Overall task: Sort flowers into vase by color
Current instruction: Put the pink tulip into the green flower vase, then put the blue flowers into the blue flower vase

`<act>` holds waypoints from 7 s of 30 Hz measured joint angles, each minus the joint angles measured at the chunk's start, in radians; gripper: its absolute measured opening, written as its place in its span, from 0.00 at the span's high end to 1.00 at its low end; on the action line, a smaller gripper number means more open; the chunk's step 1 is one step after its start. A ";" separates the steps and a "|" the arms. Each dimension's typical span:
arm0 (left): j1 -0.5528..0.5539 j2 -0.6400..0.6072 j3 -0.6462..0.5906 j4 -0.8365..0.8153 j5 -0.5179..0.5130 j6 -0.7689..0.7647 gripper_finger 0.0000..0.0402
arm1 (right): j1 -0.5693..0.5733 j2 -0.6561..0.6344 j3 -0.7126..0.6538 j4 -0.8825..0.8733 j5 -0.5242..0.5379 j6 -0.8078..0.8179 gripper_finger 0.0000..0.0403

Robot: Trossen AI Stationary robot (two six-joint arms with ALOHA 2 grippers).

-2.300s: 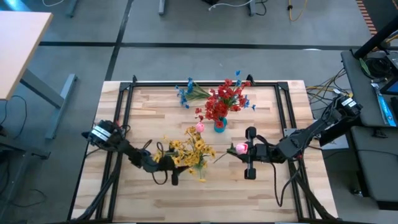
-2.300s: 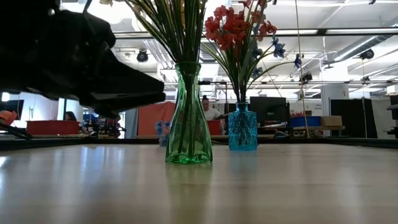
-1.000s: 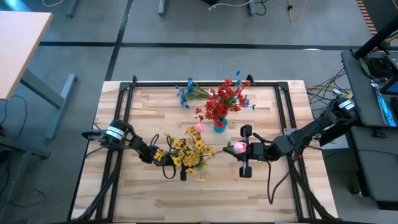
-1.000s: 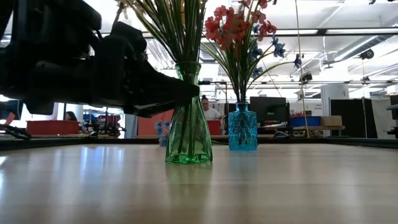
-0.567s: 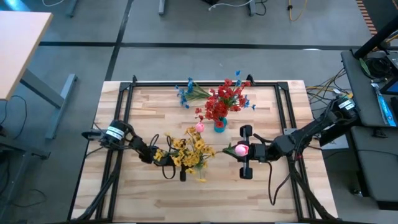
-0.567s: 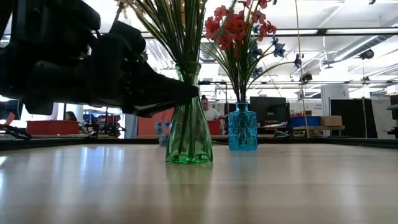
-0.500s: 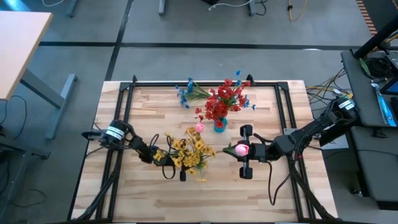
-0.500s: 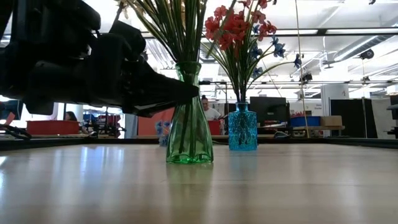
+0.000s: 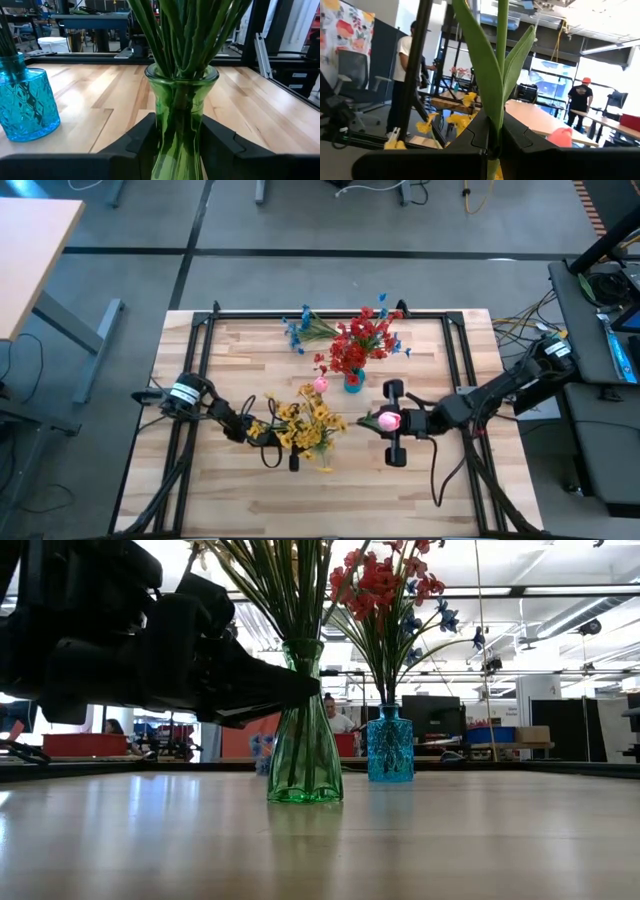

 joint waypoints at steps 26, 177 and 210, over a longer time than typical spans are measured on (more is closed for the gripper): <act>0.006 -0.002 -0.007 -0.013 0.073 -0.002 0.72 | -0.014 0.124 0.129 -0.112 -0.001 -0.071 0.97; 0.007 -0.478 -0.402 -0.009 0.066 -0.270 0.49 | -0.077 -0.042 0.164 -1.000 -0.194 0.598 0.33; 0.751 -0.685 -0.023 -1.097 0.524 0.395 0.49 | -0.081 -0.322 0.146 -1.410 -0.067 0.820 0.34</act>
